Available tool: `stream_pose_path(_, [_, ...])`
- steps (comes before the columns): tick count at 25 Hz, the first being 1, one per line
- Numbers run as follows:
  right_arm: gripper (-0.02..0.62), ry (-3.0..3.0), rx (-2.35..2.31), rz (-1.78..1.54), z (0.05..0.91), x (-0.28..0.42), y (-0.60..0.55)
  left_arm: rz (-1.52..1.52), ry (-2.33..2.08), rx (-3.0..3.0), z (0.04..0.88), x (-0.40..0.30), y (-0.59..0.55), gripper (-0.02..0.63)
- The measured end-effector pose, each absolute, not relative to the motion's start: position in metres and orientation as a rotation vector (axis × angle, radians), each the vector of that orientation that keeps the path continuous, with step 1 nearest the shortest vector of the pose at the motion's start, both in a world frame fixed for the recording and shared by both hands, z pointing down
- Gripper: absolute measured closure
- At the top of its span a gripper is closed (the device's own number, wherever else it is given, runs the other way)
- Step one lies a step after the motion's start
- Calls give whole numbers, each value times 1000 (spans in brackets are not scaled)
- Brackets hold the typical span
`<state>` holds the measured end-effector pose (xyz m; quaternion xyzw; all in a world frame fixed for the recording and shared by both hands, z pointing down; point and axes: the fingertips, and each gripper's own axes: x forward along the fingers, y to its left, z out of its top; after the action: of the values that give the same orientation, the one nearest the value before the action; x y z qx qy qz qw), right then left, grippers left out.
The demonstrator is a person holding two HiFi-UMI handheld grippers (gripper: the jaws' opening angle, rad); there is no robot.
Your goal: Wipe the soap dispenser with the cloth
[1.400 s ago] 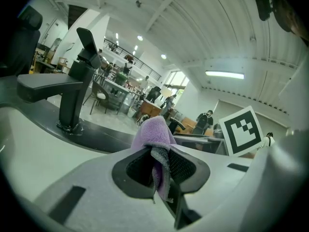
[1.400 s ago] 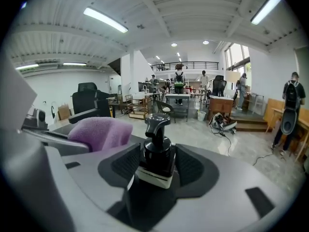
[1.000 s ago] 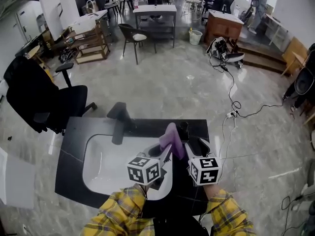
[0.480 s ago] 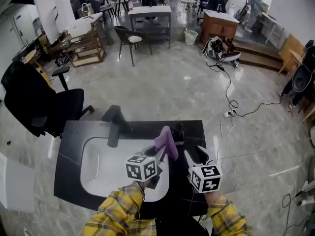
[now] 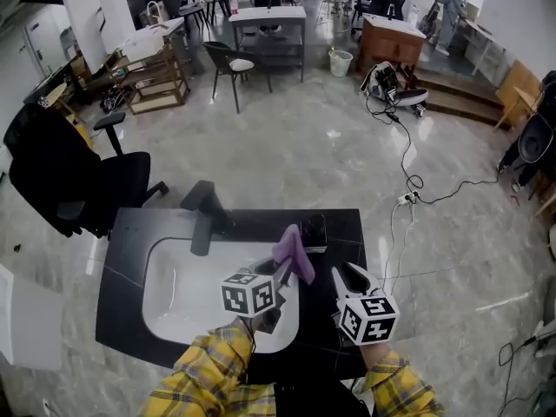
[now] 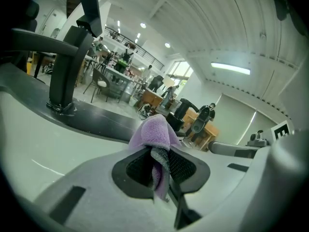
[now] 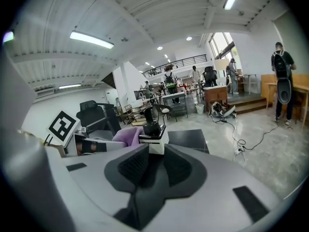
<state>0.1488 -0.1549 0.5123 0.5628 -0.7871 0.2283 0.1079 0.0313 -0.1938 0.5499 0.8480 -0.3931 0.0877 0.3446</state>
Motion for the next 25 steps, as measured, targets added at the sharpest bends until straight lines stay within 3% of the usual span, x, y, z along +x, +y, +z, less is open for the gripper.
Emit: stream_pose_path(25, [560,-2291,1646,728,521,142,-101,138,-968,2209,532,-12,-109,541])
